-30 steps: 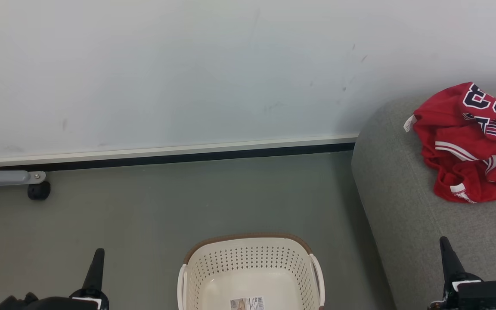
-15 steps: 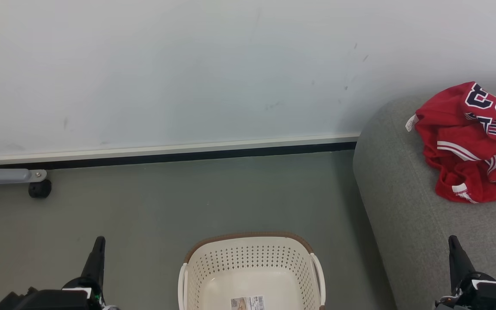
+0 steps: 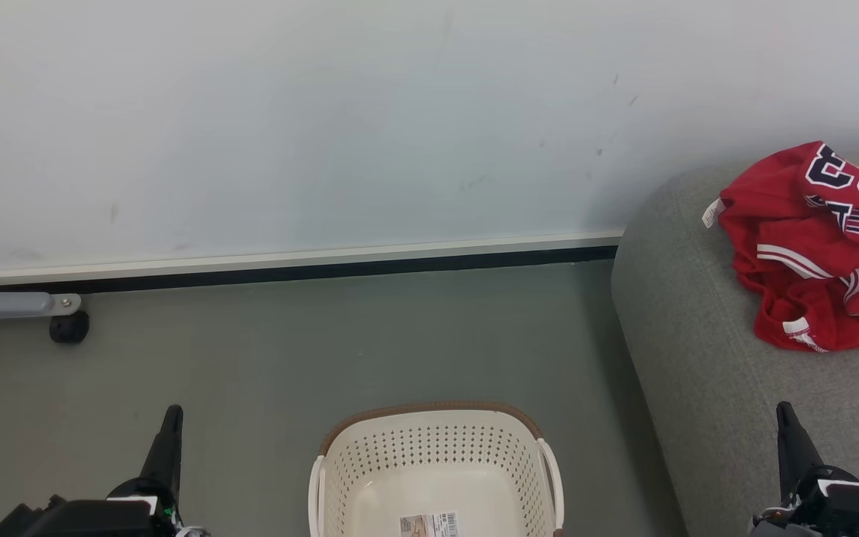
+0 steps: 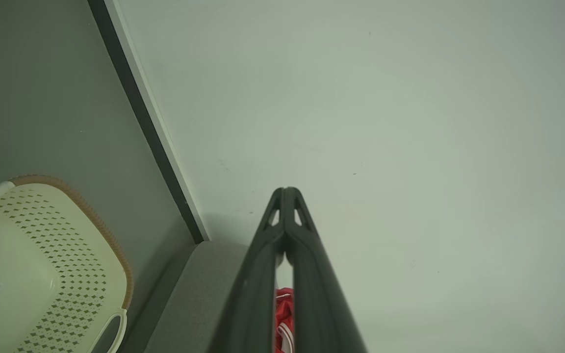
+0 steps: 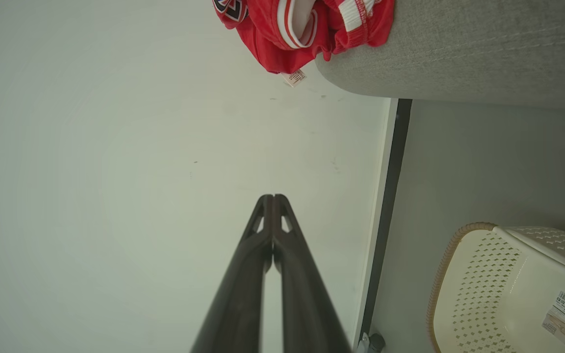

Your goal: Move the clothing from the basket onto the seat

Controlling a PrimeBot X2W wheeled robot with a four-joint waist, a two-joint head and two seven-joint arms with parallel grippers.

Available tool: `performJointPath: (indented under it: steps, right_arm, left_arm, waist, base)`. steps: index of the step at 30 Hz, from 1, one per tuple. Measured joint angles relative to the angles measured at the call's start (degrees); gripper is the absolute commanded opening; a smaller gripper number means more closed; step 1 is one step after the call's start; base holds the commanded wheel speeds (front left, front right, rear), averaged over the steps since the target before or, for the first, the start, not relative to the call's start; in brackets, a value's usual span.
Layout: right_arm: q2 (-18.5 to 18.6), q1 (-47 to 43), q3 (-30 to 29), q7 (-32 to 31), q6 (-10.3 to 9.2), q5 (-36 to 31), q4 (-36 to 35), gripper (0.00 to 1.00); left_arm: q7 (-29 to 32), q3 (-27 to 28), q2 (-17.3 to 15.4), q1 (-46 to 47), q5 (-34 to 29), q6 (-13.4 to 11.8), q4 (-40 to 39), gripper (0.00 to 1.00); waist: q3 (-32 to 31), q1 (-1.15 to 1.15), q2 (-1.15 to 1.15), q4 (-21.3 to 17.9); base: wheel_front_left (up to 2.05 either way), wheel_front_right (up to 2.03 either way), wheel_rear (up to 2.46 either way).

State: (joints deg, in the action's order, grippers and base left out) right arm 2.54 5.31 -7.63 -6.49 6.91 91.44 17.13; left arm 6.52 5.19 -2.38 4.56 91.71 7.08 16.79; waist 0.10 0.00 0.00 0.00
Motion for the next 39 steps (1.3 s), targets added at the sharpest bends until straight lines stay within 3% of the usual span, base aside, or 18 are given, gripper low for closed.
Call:
performJointPath:
  steps: [39]
  right_arm:
    - [-0.01, 0.0, 0.01, 0.0, 0.0, 0.0, 0.0, 0.0]
  left_arm:
    - [0.0, -0.01, 0.0, 0.0, 0.0, 0.0, 0.11, 0.0]
  waist:
    - [0.0, 0.0, 0.0, 0.0]
  base:
    - [0.0, 0.0, 0.0]
